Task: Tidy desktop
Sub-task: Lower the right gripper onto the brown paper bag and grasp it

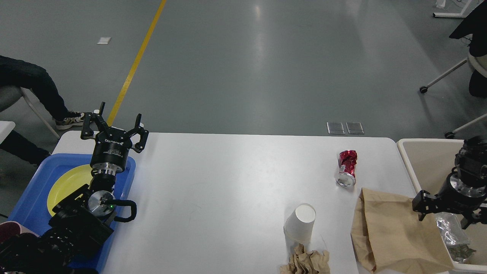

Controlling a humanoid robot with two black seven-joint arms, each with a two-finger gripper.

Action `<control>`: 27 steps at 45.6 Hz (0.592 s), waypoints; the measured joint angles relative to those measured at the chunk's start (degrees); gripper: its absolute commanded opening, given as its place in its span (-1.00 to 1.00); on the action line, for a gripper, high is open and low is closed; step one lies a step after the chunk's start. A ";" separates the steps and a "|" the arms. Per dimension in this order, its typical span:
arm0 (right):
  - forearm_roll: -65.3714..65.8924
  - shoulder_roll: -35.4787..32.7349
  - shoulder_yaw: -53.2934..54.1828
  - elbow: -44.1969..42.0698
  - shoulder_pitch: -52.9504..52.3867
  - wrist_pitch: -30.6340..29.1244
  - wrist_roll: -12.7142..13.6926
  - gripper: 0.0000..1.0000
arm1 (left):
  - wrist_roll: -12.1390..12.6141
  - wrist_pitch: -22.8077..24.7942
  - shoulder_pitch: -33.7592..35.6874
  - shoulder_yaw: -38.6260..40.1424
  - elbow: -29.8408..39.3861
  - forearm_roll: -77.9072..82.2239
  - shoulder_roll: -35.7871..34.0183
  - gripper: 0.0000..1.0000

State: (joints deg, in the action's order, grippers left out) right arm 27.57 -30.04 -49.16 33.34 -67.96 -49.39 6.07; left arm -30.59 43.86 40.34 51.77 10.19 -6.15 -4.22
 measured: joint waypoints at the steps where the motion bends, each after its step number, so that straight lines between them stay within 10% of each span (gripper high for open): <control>1: -0.02 0.01 0.13 -0.01 0.04 0.00 0.00 1.00 | 0.00 0.00 0.00 0.00 0.00 0.00 0.00 0.94; 14: -0.25 0.07 5.38 -0.06 3.96 5.55 0.00 0.92 | 0.00 0.00 0.00 0.00 0.00 0.00 0.00 0.94; 27: -0.29 -0.01 8.25 0.99 8.31 17.28 0.04 -0.46 | 0.00 0.00 0.00 0.00 0.00 0.00 -0.01 0.94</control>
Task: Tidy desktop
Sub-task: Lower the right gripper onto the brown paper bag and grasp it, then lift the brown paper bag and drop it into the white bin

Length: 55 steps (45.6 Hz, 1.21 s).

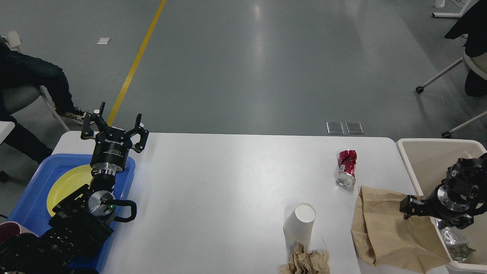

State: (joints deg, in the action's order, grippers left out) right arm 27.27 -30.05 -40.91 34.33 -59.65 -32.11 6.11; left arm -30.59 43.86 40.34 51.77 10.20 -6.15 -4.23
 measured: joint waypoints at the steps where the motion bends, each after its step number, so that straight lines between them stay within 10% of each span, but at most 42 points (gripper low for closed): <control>1: 0.01 0.00 0.00 0.01 0.11 0.10 -0.03 -0.54 | 0.00 0.00 0.00 0.00 0.00 0.00 0.00 0.94; 8: 0.55 -0.04 -0.32 0.00 0.38 0.33 -0.20 -1.00 | 0.00 0.00 0.00 0.00 0.00 0.00 -0.01 0.94; 26: 3.45 -2.16 -0.81 1.23 -6.82 -1.06 -0.32 -1.00 | 0.00 0.12 0.00 0.00 0.00 0.00 -0.01 0.94; 55: 3.12 -17.69 11.28 5.55 -43.45 -21.45 -0.15 -1.00 | 0.00 0.44 -0.09 0.00 0.00 0.01 0.02 0.94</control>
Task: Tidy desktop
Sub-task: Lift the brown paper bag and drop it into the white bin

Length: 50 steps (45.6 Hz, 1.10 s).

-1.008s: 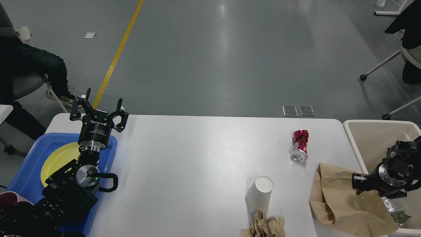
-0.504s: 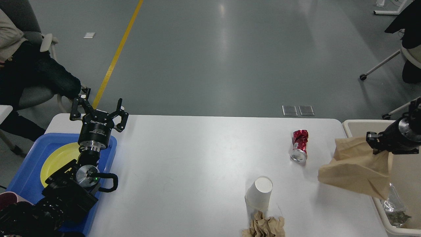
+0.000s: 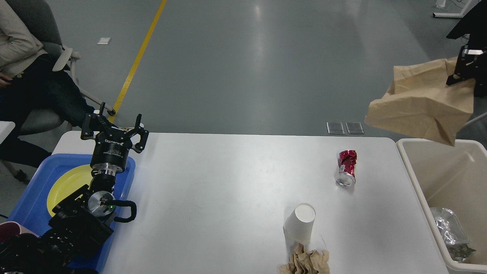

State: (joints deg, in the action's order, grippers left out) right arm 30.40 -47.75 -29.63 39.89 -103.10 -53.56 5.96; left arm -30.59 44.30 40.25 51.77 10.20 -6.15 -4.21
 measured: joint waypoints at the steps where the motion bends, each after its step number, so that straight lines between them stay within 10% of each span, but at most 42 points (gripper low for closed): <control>1: 0.00 -0.05 0.07 -0.14 0.00 0.06 0.03 -1.00 | 0.00 0.00 0.00 0.00 0.00 0.00 0.00 0.94; 24: -1.10 2.74 0.53 -15.62 32.51 24.38 0.60 -1.00 | 0.00 0.00 0.00 0.00 0.00 0.00 -0.04 0.94; 29: -3.97 4.21 0.59 -17.89 39.12 30.07 0.55 -0.54 | 0.00 0.00 0.00 0.00 0.00 -0.02 -0.03 0.94; 36: -5.59 8.69 -0.06 -23.91 47.58 36.56 0.51 0.75 | 0.00 0.00 0.00 0.00 0.00 0.00 -0.01 0.94; 50: -5.56 14.57 -0.56 -31.30 52.37 38.03 0.22 0.95 | 0.00 0.00 0.00 0.00 0.00 -0.01 -0.01 0.94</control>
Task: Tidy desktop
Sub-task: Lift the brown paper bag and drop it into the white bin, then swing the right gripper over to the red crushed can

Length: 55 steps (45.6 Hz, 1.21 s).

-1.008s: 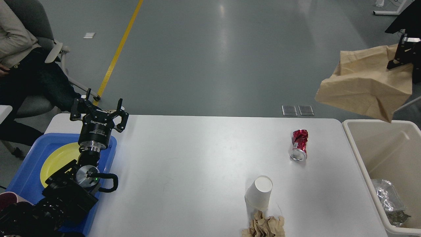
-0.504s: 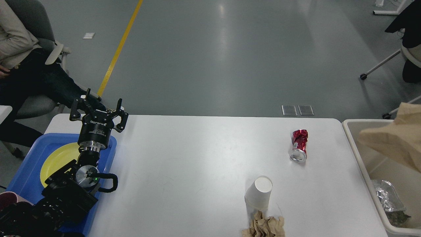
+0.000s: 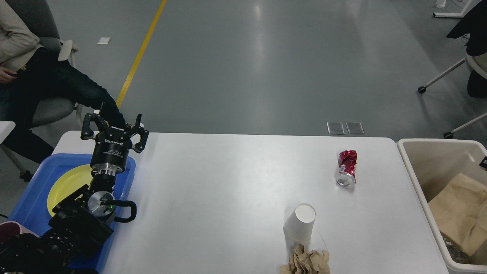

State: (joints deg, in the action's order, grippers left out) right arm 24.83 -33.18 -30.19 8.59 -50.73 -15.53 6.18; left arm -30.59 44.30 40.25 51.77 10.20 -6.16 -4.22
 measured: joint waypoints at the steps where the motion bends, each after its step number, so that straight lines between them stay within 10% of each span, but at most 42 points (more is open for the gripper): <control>1: 0.06 0.55 -0.04 -0.01 -0.04 0.00 0.00 0.95 | 0.00 0.00 0.00 0.00 0.00 0.01 0.00 0.94; 20: 0.83 11.54 -14.25 5.72 -18.26 -3.30 -0.01 0.93 | 0.00 0.00 0.00 0.00 0.00 0.01 0.00 0.94; 32: 0.63 12.76 -20.62 26.48 -40.56 -14.41 -0.18 1.00 | 0.00 0.00 0.00 0.00 0.00 0.00 0.00 0.94; 46: -0.07 18.50 -20.24 31.36 -56.81 -37.64 -0.31 1.00 | 0.00 0.00 0.00 0.00 0.00 0.00 0.00 0.94; 55: -0.18 18.50 -18.99 36.10 -60.14 -39.43 -0.31 1.00 | 0.00 0.00 0.00 0.00 0.00 0.01 0.00 0.94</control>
State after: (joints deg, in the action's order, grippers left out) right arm 24.65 -14.68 -49.18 44.69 -110.87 -54.96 5.87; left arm -30.59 44.30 40.25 51.77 10.19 -6.15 -4.22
